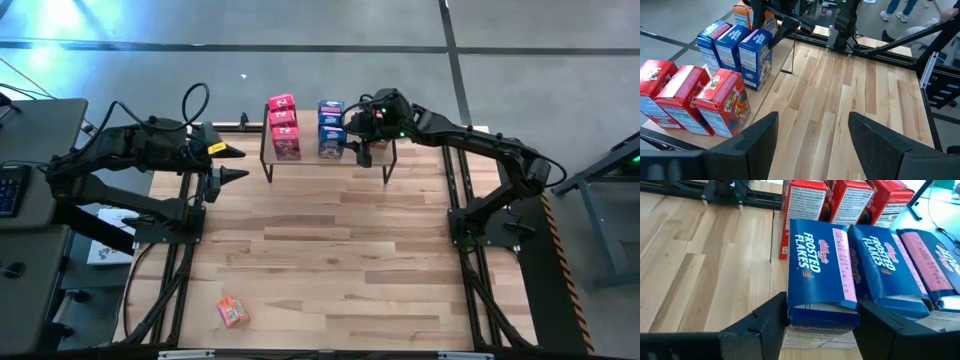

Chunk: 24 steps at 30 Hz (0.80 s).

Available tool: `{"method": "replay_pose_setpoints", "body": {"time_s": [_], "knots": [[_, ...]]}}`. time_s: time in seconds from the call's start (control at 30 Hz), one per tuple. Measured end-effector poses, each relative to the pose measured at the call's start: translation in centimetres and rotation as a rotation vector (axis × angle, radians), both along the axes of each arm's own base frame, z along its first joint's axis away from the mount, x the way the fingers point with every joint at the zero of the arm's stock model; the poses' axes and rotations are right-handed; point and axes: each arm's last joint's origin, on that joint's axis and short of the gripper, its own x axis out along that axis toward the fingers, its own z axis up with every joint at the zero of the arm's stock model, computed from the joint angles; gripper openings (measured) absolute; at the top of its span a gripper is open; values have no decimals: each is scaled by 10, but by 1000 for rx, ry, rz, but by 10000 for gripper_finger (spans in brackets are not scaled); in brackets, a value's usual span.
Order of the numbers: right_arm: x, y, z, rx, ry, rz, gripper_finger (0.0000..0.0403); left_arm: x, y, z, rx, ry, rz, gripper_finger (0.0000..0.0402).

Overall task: Stack cereal on shelf
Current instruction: Put the blue cereal box on the shelf aligned with the other blue cereal boxes

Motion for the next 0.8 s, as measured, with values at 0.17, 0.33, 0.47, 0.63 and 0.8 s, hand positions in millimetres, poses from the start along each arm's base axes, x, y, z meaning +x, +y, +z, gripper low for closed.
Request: {"method": "replay_pose_setpoints", "body": {"time_s": [0.17, 0.33, 0.47, 0.63, 0.8], "knots": [[0, 0, -1, 2, 3, 0, 203, 0, 0, 0, 0, 0, 0, 232], [0, 0, 0, -3, -2, 1, 217, 0, 0, 0, 0, 0, 0, 232], [1, -1, 0, -8, -8, -2, 231, 0, 0, 0, 0, 0, 0, 232], [1, -1, 0, -6, -9, -12, 244, 0, 0, 0, 0, 0, 0, 232], [1, -1, 0, 0, -11, -16, 256, 0, 0, 0, 0, 0, 0, 232]]}}
